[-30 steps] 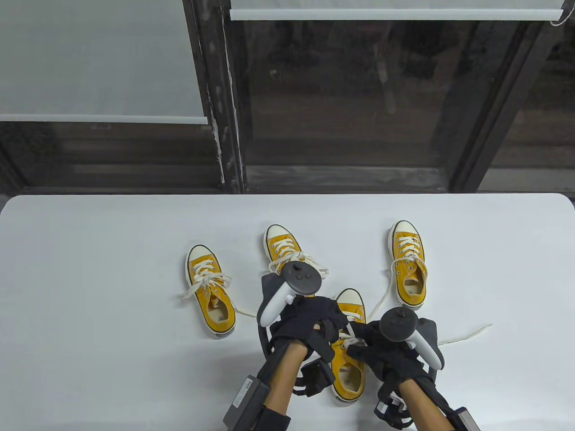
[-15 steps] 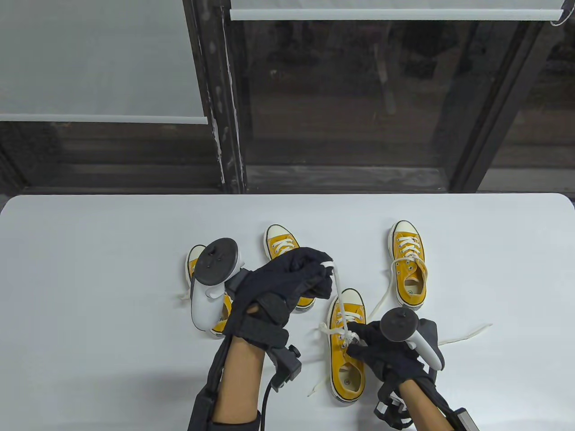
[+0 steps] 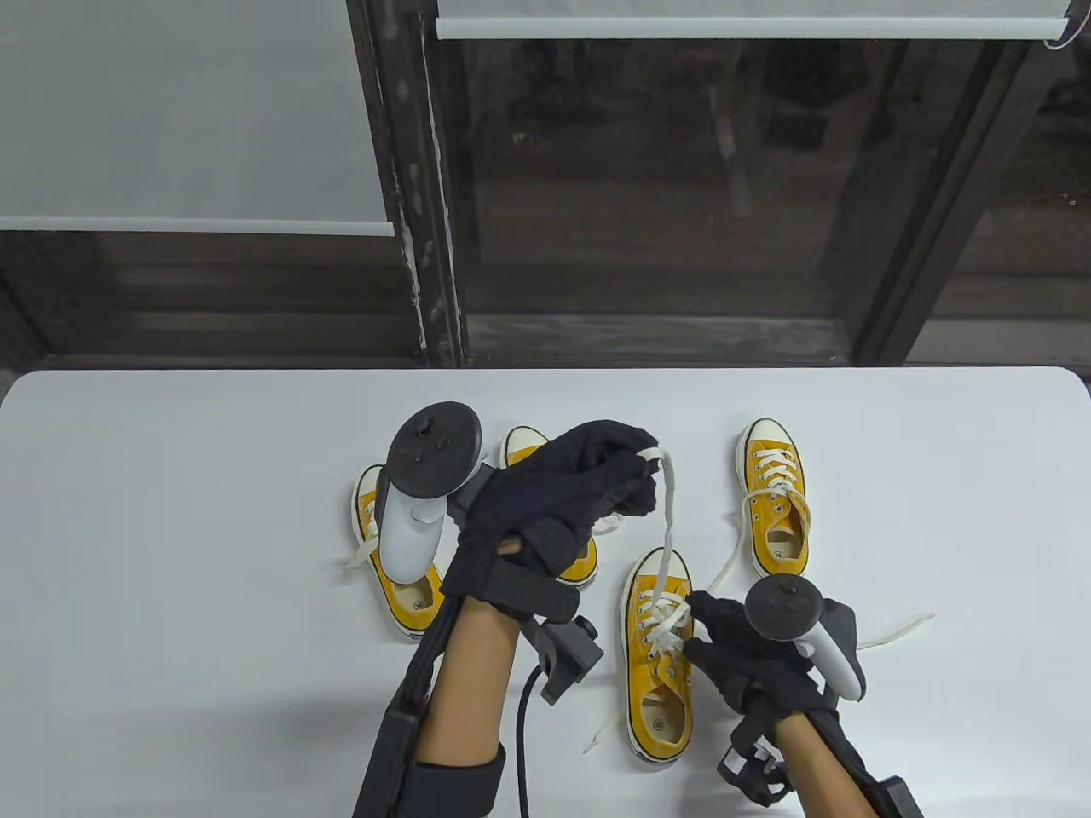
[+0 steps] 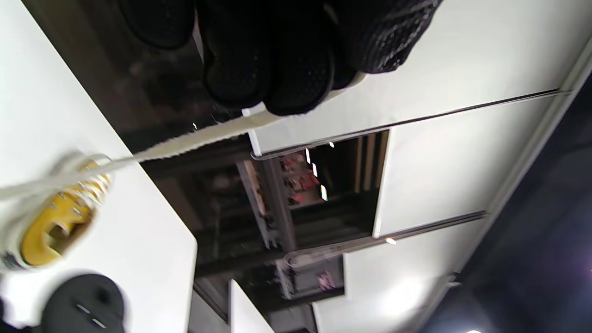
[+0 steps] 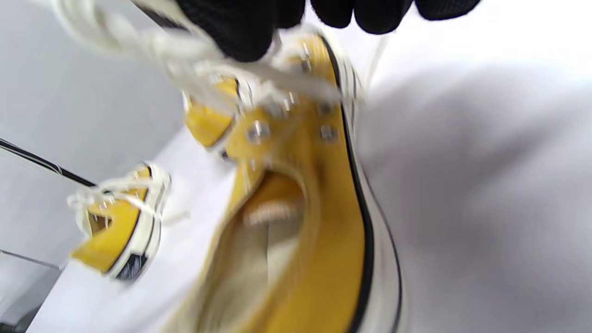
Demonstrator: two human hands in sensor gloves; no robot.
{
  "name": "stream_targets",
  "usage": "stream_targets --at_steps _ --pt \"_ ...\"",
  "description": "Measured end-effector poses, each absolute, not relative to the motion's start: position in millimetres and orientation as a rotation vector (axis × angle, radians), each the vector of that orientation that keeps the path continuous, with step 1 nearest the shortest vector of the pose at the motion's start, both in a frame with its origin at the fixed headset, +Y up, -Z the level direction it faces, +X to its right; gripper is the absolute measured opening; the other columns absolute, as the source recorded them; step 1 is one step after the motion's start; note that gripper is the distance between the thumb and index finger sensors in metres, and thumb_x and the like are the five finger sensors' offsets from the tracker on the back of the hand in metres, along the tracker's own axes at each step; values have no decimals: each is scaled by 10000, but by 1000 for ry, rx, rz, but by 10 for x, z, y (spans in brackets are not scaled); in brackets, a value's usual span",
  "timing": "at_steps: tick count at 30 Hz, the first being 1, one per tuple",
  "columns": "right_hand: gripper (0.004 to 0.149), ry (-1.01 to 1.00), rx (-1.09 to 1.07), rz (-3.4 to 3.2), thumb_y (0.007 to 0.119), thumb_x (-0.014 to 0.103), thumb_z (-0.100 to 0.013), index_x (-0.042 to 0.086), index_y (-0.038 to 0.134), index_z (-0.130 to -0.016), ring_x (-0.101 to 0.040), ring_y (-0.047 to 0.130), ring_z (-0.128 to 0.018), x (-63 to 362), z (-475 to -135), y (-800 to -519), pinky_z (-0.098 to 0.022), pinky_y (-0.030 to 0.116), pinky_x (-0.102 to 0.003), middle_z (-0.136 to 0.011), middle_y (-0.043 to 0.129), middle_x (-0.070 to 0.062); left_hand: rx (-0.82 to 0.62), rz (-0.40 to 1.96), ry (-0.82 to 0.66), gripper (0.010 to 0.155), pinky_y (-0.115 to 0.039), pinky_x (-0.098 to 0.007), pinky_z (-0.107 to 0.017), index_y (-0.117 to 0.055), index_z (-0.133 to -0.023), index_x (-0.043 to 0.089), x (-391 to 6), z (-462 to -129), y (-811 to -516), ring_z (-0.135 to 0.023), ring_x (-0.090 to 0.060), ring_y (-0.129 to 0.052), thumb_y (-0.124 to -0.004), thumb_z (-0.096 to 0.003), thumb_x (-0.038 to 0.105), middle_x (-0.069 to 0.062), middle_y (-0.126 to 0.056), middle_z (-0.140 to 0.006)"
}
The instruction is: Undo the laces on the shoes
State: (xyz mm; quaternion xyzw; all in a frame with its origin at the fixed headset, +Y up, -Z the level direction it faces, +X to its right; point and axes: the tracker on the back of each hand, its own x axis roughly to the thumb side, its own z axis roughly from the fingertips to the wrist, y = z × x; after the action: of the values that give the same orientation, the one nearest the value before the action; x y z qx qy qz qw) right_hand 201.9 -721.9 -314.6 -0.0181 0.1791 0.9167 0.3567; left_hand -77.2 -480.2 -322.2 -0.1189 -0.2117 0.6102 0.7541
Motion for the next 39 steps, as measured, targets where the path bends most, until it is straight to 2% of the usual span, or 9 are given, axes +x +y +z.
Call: stream_targets --at_steps 3,5,7,13,18,25,29,34,39 --pt "383 165 -44 2504 721 584 -585 259 923 -593 -321 673 -981 2064 -3050 -6999 -713 542 -583 -960 750 20 -216 1284 -394 432 -585 -611 -743 -756 -994 189 -796 -3227 -4815 -804 -239 -890 -730 -612 389 -33 -913 -828" --pt "409 333 65 2499 754 578 -574 228 957 -516 -333 696 -953 2012 -3045 -6981 -708 527 -592 -887 824 16 -194 1256 -365 433 -582 -612 -744 -752 -996 188 -808 -3228 -4834 -810 -242 -887 -727 -613 388 -37 -910 -834" --pt "406 513 100 2484 756 571 -584 219 958 -590 -342 665 -961 1947 -3025 -6990 -717 504 -592 -917 795 0 -147 1220 -303 434 -580 -613 -742 -753 -997 183 -831 -3217 -4851 -813 -253 -885 -725 -613 383 -48 -909 -839" --pt "477 347 16 2672 711 324 -626 261 623 -1091 -392 535 -1020 1855 -3004 -6980 -726 490 -601 -1130 492 -118 -20 960 -140 430 -580 -617 -743 -769 -998 195 -991 -3135 -4951 -830 -266 -885 -728 -611 380 -58 -913 -857" --pt "465 429 133 2563 697 331 -635 323 609 -1091 -366 503 -1064 1783 -3029 -7103 -747 457 -615 -1140 506 -64 -24 806 2 434 -566 -626 -751 -759 -1022 210 -1196 -3100 -5250 -881 -286 -858 -724 -616 359 -75 -894 -913" --pt "437 371 220 2742 695 316 -634 376 641 -1063 -392 417 -1093 1529 -2985 -7080 -755 408 -639 -1172 449 -59 -75 544 86 669 -399 -710 -791 -474 -1190 331 -1254 -3026 -5660 -1178 -441 -457 -785 -599 373 -96 -494 -1279" --pt "411 282 242 2907 718 376 -621 363 693 -1032 -356 497 -1082 1440 -2959 -7038 -752 442 -631 -1145 527 -32 -98 572 28 653 -387 -709 -788 -508 -1180 267 -1152 -2998 -5839 -1164 -438 -457 -780 -598 382 -103 -520 -1255" --pt "675 501 341 2902 762 544 -564 350 498 -1155 -397 330 -1111 1284 -2972 -7103 -771 344 -651 -1207 326 -92 -229 633 -65 571 -413 -701 -783 -607 -1129 211 -929 -3066 -6045 -1117 -408 -569 -761 -606 380 -108 -660 -1160" --pt "559 431 356 3050 751 493 -580 364 582 -1097 -385 333 -1099 1068 -3010 -7205 -772 362 -631 -1196 308 -99 -312 670 -115 535 -433 -691 -782 -641 -1103 205 -759 -3152 -6173 -1092 -378 -622 -745 -609 384 -98 -712 -1116"
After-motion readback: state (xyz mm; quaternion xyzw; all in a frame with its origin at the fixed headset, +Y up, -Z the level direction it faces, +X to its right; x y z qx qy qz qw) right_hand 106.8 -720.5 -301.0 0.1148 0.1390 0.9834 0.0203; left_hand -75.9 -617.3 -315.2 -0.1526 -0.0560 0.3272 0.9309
